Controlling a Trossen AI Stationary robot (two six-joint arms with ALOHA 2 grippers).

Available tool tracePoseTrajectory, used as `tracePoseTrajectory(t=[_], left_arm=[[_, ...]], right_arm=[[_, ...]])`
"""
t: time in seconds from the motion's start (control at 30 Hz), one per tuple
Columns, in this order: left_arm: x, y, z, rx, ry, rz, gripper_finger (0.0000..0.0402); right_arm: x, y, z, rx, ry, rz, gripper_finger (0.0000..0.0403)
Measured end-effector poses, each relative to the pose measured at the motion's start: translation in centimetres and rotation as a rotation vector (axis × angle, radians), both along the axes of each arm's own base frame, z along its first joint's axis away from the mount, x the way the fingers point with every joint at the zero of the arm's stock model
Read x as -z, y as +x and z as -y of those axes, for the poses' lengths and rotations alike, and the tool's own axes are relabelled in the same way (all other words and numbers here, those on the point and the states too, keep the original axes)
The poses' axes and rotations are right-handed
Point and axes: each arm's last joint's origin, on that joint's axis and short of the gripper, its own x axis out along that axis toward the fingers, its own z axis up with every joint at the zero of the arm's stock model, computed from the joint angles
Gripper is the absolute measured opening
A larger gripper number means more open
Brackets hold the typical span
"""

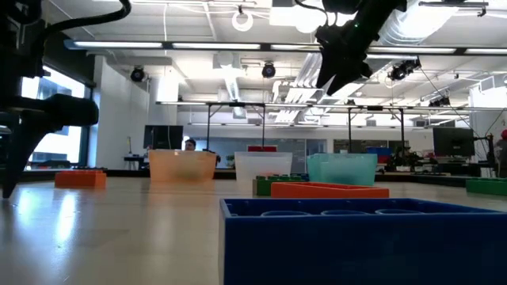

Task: Sort & place blocks by color
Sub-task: Put the orange game piece into the transparent bin

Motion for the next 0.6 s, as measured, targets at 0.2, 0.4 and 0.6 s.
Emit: tracePoseTrajectory(t=[0.2, 0.4, 0.6], left_arm=[[0.1, 0.0, 0.1, -0.016, -0.001, -0.006, 0.0209], [-0.1, 0.0, 0.0, -0.026, -0.006, -0.003, 0.0113], [-0.1, 0.2, -0.5, -0.068, -0.014, -0.010, 0.0110]], right_arm=[[0.0, 0.3, -0.6, -0.022, -0.002, -0.001, 0.0217], [0.0, 0.5, -1.1, -0.042, -0.003, -0.001, 0.0217], [0.0, 0.7, -1.6, -0.065, 0.000, 0.000, 0.0217]])
